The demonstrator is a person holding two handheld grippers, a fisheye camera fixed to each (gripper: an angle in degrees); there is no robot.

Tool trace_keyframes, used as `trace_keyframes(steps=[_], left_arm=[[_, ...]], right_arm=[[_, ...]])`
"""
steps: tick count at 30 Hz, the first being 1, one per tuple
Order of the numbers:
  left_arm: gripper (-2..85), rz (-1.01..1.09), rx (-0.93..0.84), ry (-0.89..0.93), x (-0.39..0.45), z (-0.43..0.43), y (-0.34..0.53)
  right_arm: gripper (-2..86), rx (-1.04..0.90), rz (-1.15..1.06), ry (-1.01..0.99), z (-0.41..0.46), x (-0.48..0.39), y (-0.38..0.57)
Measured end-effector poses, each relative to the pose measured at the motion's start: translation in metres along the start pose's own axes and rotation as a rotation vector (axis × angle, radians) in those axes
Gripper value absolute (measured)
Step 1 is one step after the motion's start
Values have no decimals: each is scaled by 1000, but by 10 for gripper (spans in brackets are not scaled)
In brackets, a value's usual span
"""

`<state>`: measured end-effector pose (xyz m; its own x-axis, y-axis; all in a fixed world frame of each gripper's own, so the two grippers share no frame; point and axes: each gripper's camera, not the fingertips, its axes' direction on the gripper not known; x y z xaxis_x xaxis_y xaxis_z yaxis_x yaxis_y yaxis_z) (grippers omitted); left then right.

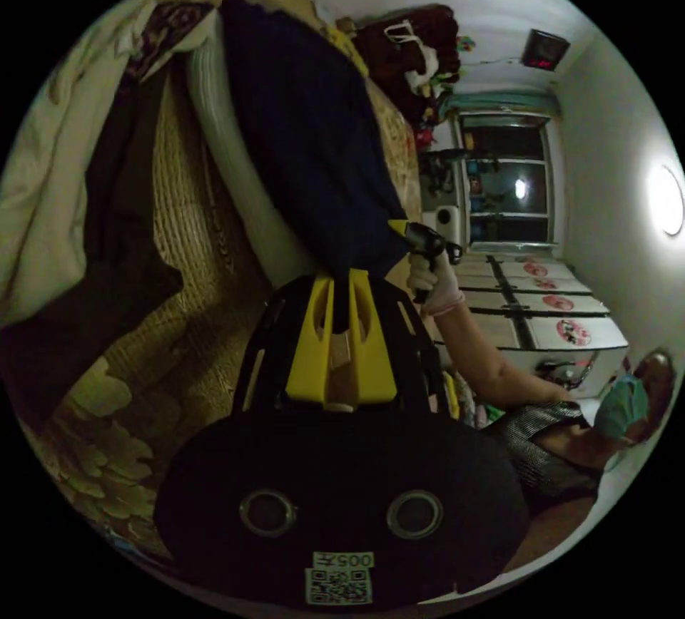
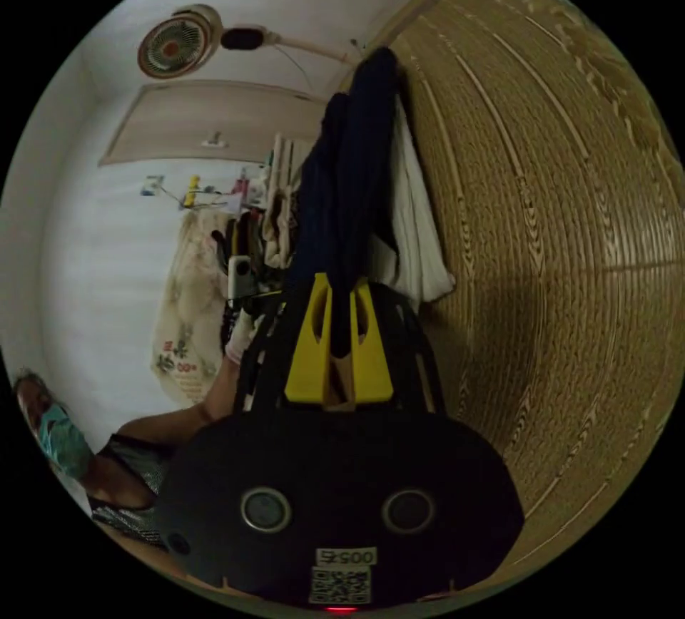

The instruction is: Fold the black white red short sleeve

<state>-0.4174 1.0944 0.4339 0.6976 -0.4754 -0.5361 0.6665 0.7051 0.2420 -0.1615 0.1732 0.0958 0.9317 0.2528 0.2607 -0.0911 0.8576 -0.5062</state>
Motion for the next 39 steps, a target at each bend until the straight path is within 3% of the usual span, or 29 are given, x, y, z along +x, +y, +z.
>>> trace_keyframes(steps=[6, 8, 11, 17, 20, 23, 25, 27, 33, 39], left_arm=[[49, 71, -196, -240, 13, 36, -7], [52, 71, -212, -198, 8, 49, -6], [52, 116, -156, -156, 20, 52, 5], [4, 193, -9, -465, 69, 55, 39], [-4, 340, 98, -623, 116, 78, 40], [-6, 445, -31, -753, 150, 141, 20], [-6, 449, -208, -890, 163, 205, 5], [-6, 431, -328, -984, 167, 249, 1], [-6, 374, -383, -963, 210, 328, 8], [-6, 359, -352, -922, 254, 408, 34]], right_arm=[[29, -134, -66, 280, 42, -27, -17], [27, -122, -34, 280, 51, -21, -14], [27, -47, -5, 169, 46, -20, -4], [11, 82, -41, 235, 18, -42, 23], [-6, 123, -148, 272, 25, -75, 21], [-9, 24, -237, 416, 62, -104, 6], [-10, -52, -259, 560, 90, -112, -2], [-10, -239, -235, 698, 129, -107, -7], [-10, -341, -301, 877, 151, -110, 16], [-11, -348, -278, 864, 128, -99, 48]])
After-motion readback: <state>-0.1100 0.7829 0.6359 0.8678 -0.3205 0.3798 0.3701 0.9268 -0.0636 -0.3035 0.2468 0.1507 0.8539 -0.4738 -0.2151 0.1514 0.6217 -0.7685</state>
